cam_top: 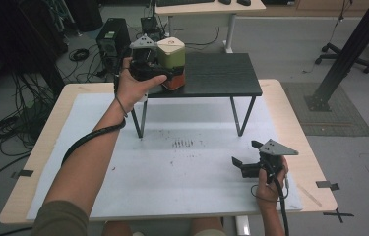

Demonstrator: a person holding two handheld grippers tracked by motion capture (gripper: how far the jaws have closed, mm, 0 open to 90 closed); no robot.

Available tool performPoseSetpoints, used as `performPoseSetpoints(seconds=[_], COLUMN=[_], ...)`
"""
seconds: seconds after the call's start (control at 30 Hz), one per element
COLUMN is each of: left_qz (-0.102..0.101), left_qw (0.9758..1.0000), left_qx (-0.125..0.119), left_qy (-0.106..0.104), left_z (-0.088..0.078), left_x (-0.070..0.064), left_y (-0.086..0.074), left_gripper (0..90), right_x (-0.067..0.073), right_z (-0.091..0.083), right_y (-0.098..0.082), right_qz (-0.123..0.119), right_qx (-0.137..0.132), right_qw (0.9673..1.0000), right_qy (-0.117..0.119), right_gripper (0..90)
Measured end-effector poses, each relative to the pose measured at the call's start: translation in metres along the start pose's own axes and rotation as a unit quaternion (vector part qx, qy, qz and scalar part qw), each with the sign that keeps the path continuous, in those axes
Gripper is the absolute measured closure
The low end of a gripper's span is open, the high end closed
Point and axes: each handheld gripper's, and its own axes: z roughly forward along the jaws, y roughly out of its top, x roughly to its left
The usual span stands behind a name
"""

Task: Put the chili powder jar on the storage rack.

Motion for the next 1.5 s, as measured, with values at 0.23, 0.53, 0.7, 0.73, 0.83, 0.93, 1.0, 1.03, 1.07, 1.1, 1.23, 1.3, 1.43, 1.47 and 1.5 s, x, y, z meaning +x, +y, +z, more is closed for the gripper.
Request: performPoseSetpoints(seconds=[0.23,0.53,0.7,0.73,0.83,0.93,1.0,1.03,1.07,1.1,1.23,1.3,1.43,1.47,1.5], left_qz=[-0.001,-0.002,-0.001,-0.001,-0.003,-0.002,-0.001,0.0,-0.001,-0.001,-0.007,0.001,-0.001,0.0,0.001], left_qw=[1.0,1.0,1.0,1.0,1.0,1.0,1.0,1.0,1.0,1.0,1.0,1.0,0.9999,0.9999,0.9998], left_qx=[0.001,0.001,0.0,0.001,0.001,0.0,0.001,0.001,0.001,0.002,-0.001,-0.005,-0.011,-0.013,-0.015], left_qy=[0.001,0.002,0.003,0.003,0.004,0.004,0.003,0.004,0.004,0.004,0.004,0.008,0.01,0.009,0.009], left_z=[0.0,0.0,0.0,0.0,0.0,-0.001,-0.001,-0.001,-0.001,-0.002,-0.002,-0.005,-0.014,-0.017,-0.02], left_x=[0.0,-0.001,-0.001,-0.001,-0.001,-0.001,-0.001,-0.001,-0.001,-0.001,-0.001,-0.002,-0.003,-0.004,-0.004], left_y=[0.0,0.0,0.0,0.0,0.0,0.0,0.0,0.0,0.0,0.0,0.001,0.001,0.002,0.002,0.002], left_gripper=[29.1,29.1,29.1,29.1,29.0,28.9,28.8,28.9,28.9,28.8,21.0,18.0,12.1,12.0,11.9], right_x=[0.0,0.0,0.0,0.0,0.0,0.0,0.0,0.0,0.0,0.001,0.0,0.001,0.0,0.0,0.0], right_z=[0.0,0.0,0.0,0.0,0.0,0.0,0.001,0.001,0.001,0.001,0.001,0.001,0.001,0.001,0.002], right_y=[0.0,0.0,0.0,0.0,0.0,0.0,0.0,0.0,0.0,0.0,0.0,0.0,0.0,0.0,0.0], right_qz=[0.0,-0.001,0.0,-0.001,-0.002,-0.003,-0.003,-0.003,-0.003,-0.003,-0.003,-0.002,-0.004,-0.003,-0.004], right_qx=[-0.002,-0.002,-0.001,0.0,0.001,0.001,0.002,0.003,0.003,0.004,0.004,0.006,0.005,0.005,0.005], right_qw=[1.0,1.0,1.0,1.0,1.0,1.0,1.0,1.0,1.0,1.0,1.0,1.0,1.0,1.0,1.0], right_qy=[-0.001,0.001,0.001,0.001,0.001,0.001,0.002,0.002,0.002,0.002,0.002,0.002,0.0,-0.001,-0.001], right_gripper=[0.7,0.7,0.7,0.7,0.7,0.7,0.7,0.7,0.7,0.7,0.7,0.7,0.7,0.7,0.7])
